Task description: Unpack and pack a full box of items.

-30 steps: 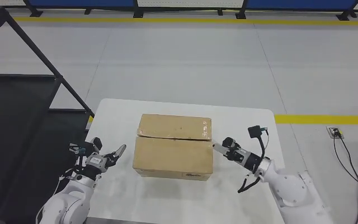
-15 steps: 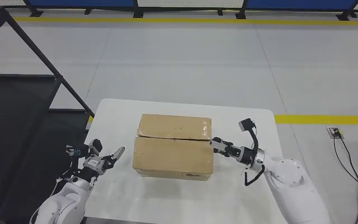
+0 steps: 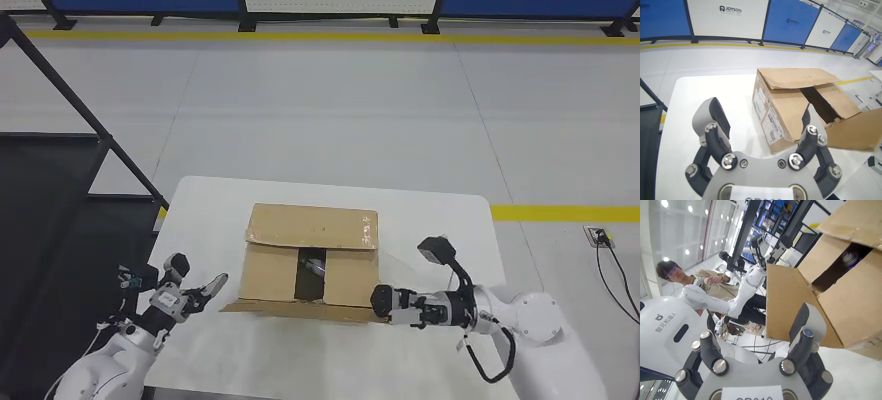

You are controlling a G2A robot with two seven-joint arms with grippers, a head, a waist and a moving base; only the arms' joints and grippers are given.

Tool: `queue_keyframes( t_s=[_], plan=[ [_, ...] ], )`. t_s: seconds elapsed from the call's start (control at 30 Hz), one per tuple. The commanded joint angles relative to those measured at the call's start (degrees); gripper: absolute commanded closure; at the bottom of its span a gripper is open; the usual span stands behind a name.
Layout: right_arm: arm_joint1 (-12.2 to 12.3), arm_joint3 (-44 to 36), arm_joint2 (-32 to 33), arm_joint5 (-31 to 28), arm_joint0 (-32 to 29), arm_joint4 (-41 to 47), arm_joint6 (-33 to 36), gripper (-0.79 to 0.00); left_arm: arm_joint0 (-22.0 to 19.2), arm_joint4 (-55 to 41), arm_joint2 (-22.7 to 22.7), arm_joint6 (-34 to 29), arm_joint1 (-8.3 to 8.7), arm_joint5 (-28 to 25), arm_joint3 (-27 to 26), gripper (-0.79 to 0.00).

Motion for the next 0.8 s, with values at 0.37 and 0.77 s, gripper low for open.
queue_keyframes(
  t_s=[0.37,0.77],
  plan=[
    [2.5,1.3,-5.3,2.3,0.0,-5.2,-3.1,-0.785,3.3,13.4,-1.1,-5.6,1.9,-16.4,0.2,-0.785],
    [1.9,1.1,-5.1,7.4,2.3,5.0,-10.5,-0.785,2.8,16.5,0.9,-3.6,2.0,-14.6,1.3,-0.785]
  ],
)
